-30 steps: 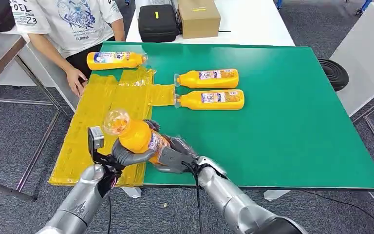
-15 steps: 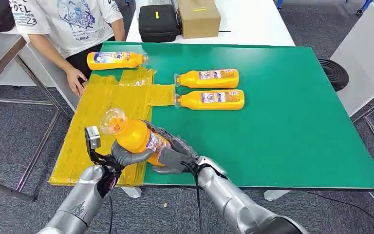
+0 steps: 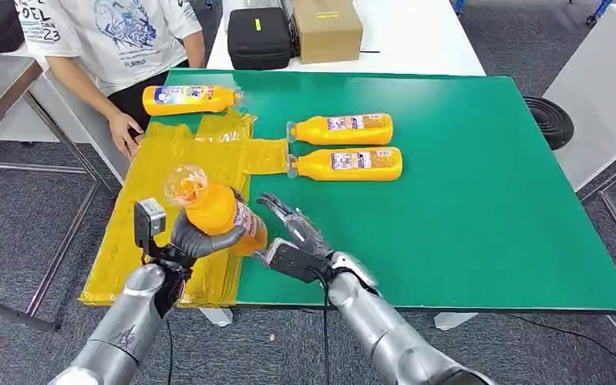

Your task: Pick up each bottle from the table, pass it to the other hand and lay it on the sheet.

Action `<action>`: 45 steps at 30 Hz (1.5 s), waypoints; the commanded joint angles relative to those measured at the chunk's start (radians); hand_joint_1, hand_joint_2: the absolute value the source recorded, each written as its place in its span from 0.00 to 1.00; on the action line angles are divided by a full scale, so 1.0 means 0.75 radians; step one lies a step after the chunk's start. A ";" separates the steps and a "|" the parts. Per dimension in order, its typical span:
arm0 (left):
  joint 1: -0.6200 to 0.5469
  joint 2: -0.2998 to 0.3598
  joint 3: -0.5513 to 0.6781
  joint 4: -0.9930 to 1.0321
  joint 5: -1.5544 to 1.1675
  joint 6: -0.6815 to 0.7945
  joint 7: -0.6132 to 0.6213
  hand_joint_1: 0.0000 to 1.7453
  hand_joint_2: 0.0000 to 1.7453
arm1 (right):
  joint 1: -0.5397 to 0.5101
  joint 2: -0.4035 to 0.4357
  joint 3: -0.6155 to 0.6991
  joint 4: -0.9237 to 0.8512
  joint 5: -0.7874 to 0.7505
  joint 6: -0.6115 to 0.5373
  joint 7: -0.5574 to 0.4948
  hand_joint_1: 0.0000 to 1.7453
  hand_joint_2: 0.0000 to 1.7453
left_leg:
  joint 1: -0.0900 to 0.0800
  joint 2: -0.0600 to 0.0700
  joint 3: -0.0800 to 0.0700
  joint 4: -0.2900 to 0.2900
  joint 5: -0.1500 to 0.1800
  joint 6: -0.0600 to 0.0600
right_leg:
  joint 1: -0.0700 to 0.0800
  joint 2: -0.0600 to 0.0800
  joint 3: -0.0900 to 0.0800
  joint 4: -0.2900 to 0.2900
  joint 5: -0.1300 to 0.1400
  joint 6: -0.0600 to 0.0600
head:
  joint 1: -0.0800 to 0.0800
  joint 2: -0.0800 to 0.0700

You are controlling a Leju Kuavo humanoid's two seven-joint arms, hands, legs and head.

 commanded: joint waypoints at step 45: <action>-0.534 0.179 -0.501 0.556 -1.425 0.424 0.483 1.00 1.00 | 0.506 -0.116 -0.160 -0.689 -0.092 0.078 0.135 0.00 1.00 | 0.000 -0.002 0.005 -0.001 -0.002 -0.001 | 0.001 -0.003 0.005 -0.001 -0.002 -0.002 | 0.001 0.000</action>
